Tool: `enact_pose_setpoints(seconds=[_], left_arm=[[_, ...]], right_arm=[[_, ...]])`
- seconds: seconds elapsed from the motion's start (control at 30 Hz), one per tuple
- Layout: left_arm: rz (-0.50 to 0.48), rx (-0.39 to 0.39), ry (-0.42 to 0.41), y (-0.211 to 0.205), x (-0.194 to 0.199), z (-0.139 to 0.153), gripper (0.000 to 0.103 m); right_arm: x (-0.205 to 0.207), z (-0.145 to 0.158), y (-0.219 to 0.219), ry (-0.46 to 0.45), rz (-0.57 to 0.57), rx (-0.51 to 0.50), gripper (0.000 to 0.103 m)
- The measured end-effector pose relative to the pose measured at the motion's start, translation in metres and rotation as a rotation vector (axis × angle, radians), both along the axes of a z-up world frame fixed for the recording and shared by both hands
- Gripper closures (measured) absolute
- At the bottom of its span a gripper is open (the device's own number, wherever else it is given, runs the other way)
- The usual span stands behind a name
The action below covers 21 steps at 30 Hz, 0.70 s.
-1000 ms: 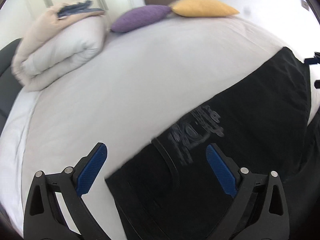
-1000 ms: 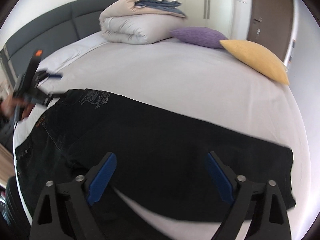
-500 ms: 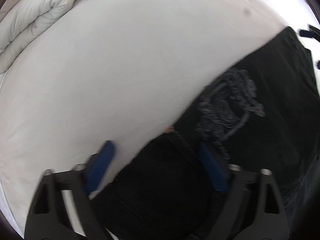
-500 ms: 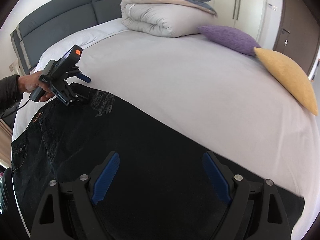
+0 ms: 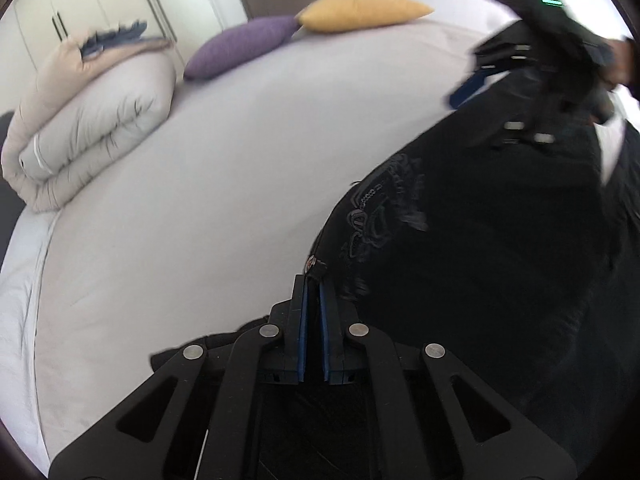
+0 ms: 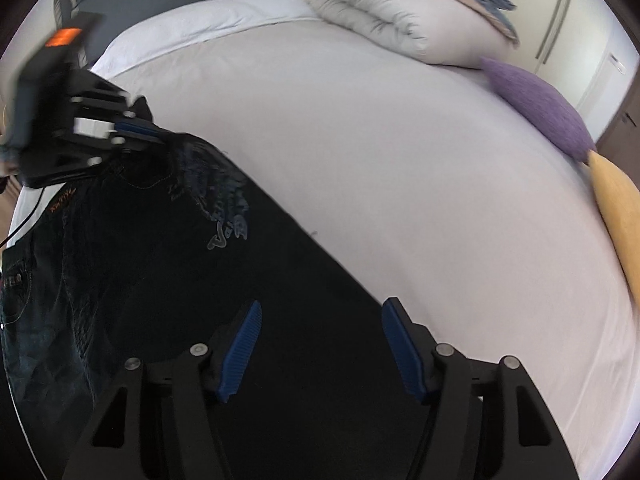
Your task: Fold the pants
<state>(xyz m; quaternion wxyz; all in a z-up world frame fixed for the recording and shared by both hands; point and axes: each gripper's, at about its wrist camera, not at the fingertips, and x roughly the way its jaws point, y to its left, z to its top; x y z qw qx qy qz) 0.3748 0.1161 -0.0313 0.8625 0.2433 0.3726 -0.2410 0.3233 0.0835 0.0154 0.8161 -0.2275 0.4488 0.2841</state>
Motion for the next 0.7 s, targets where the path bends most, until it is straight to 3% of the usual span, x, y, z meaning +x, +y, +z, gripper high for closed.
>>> enact_pose_setpoints(seconds=[0.1, 0.2, 0.27, 0.33, 0.4, 0.57, 0.7], left_arm=[[-0.024, 0.004, -0.048, 0.005, -0.034, -0.001, 0.099], [-0.027, 0.001, -0.056, 0.000, -0.035, -0.004, 0.099], [-0.022, -0.007, -0.054, 0.002, -0.040, -0.006, 0.099], [-0.014, -0.015, -0.052, 0.004, -0.040, -0.006, 0.099], [-0.004, -0.024, -0.057, 0.001, -0.041, -0.003, 0.099], [0.039, -0.095, -0.052, 0.014, -0.055, 0.009, 0.099], [0.054, -0.118, -0.045, 0.020, -0.091, 0.019, 0.099]], right_arm=[[0.006, -0.002, 0.006, -0.004, 0.000, 0.000, 0.037], [0.007, -0.006, 0.012, 0.005, 0.014, -0.011, 0.039], [0.007, -0.009, 0.018, 0.025, 0.035, -0.023, 0.050], [0.004, -0.013, 0.024, 0.041, 0.041, -0.044, 0.081], [-0.003, -0.011, 0.027, 0.045, 0.029, -0.024, 0.093], [-0.034, 0.005, 0.027, 0.041, -0.037, 0.079, 0.097], [-0.077, 0.017, 0.035, 0.073, -0.076, 0.223, 0.097]])
